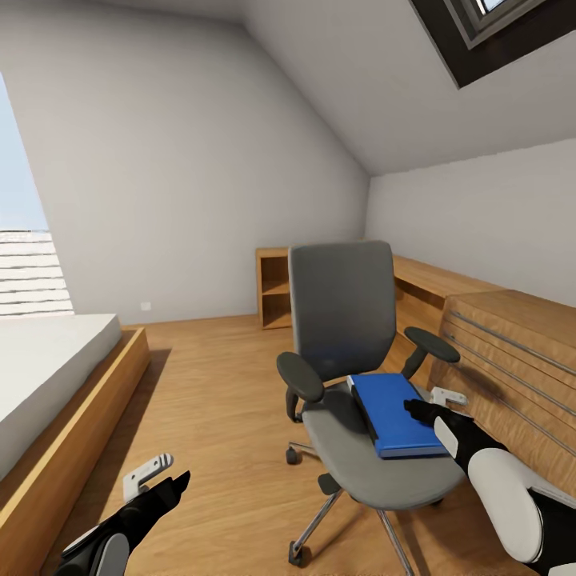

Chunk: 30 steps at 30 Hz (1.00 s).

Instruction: In the bedroom, organize the workspace by keeping the computer under the desk, ensuring the monitor is on the desk, placing the keyboard on the desk next to the monitor, placing the mouse on the desk next to the keyboard, moving the folder from the swivel chair onto the desk next to the mouse, stacking the notebook on top of the folder with the pen on top of the notebook, and positioning the swivel chair next to the desk.

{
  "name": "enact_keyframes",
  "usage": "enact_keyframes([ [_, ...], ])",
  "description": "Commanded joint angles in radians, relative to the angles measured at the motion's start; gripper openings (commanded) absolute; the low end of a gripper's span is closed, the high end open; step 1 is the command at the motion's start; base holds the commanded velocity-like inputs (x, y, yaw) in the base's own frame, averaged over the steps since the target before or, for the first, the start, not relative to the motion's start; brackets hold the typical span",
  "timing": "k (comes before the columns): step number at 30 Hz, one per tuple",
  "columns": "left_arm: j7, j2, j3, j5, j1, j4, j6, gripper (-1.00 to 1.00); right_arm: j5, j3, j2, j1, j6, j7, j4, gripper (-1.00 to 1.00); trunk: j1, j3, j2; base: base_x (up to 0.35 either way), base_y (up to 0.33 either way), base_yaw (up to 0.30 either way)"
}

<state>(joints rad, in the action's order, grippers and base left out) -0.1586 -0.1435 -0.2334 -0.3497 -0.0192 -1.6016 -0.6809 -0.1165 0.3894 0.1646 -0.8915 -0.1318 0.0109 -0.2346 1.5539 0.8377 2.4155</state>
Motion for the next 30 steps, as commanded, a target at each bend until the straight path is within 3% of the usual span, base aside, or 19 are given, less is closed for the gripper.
enact_keyframes([
  [1, -0.007, -0.001, -0.002, -0.011, -0.001, -0.001, -0.005, 1.0, -0.015, 0.006, 0.0, 0.0, -0.006, -0.001, 0.029, 1.0, 0.0, 0.001, 0.0, 0.0, 0.0, 0.0],
  [30, -0.004, 0.001, -0.001, -0.011, -0.001, 0.0, -0.004, 1.0, -0.017, 0.006, -0.001, 0.0, -0.006, -0.004, 0.027, 1.0, 0.0, 0.001, 0.0, -0.046, 0.0, 0.0],
])
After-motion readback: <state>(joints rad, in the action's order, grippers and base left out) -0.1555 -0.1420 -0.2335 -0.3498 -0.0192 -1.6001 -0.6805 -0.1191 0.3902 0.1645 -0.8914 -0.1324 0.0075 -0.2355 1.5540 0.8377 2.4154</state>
